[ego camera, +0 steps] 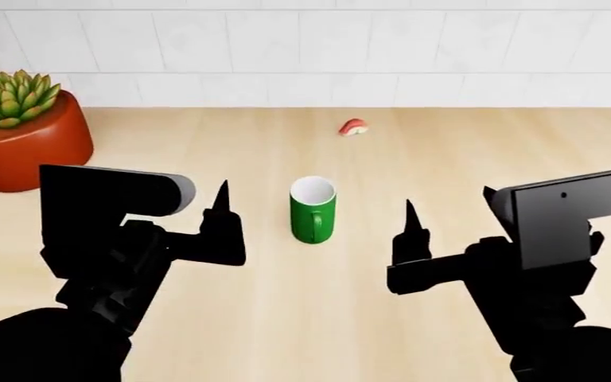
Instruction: A wet mug is on the counter and needs to be dried. Pick it up and place it upside down in the open cabinet.
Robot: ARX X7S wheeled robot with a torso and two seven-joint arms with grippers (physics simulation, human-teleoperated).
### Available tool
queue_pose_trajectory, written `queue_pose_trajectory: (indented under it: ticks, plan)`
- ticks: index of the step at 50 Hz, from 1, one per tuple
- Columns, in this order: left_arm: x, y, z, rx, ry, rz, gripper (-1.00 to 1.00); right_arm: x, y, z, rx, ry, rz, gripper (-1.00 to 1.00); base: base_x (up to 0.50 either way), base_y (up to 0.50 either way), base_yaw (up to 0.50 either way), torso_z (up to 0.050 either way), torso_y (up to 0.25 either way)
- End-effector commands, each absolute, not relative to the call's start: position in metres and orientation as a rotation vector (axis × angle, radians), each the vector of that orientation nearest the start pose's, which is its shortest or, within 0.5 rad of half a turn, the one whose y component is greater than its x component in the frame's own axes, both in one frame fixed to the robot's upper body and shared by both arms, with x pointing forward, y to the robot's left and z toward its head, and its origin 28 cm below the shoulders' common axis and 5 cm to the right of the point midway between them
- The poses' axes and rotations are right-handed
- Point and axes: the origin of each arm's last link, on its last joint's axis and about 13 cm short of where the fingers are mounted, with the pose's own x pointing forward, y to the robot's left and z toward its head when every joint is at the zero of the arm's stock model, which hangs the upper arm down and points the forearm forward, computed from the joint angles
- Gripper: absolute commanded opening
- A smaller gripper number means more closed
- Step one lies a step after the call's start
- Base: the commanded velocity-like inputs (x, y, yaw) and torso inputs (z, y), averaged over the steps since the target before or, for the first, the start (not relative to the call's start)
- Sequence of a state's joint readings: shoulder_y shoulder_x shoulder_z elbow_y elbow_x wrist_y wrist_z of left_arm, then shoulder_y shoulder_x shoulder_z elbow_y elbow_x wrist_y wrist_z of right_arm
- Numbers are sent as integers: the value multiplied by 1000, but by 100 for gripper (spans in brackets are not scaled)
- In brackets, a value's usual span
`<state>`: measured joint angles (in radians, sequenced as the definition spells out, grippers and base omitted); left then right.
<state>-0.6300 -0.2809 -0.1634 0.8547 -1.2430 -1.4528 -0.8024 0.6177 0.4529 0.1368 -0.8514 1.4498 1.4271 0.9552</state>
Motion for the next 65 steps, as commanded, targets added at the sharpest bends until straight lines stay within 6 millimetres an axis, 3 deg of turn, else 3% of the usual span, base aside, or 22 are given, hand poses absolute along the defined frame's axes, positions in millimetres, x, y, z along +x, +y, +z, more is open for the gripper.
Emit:
queue_pose_trajectory:
  ticks: [1,20,29,43,55,65]
  plan:
    - [194,205,222,10,12,-142,100,179,-113,220,-124,51,108,100,0,0,0,0,0]
    - [198,202,227,-7,48,-192,100,177,-115,221,-119,63,106,100,152,0,0,0,0]
    - [202,192,239,-50,112,-272,100,176,-120,223,-110,60,77,100,0,0,0,0,0]
    - [223,156,252,-103,203,-261,100,164,-134,227,-93,44,0,100,0,0,0,0,0]
    - [241,116,249,-73,226,-187,100,154,-143,232,-88,31,-24,100,0,0,0,0,0]
    - [251,104,239,-69,269,-165,100,150,-151,246,-112,93,64,100,0,0,0,0,0]
